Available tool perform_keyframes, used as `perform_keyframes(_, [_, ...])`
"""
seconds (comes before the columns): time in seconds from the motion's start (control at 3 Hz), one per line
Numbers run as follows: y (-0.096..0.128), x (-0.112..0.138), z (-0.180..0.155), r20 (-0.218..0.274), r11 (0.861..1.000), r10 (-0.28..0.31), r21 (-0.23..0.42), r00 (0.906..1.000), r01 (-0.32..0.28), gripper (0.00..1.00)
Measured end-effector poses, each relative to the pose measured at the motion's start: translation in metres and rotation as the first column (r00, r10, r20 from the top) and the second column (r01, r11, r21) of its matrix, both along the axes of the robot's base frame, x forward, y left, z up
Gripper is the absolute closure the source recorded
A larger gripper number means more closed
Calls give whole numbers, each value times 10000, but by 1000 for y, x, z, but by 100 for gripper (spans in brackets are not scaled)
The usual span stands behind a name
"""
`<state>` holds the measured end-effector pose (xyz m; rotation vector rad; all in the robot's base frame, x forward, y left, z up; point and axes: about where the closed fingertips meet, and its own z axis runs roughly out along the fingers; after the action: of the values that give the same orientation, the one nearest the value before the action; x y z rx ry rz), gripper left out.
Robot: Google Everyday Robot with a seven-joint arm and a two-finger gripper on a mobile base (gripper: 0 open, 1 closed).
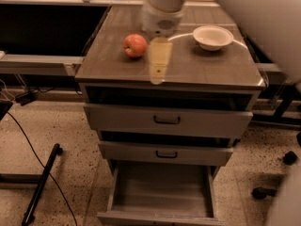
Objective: Place apple into bottom drawer
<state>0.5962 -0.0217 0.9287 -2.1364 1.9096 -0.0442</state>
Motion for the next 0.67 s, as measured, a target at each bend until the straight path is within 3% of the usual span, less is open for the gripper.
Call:
perform_keyframes(0.33, [41, 9, 1, 110, 9982, 557, 221, 9984, -560, 0])
perform_keyframes(0.67, [37, 21, 2, 310, 9975, 466, 516, 9984, -482, 0])
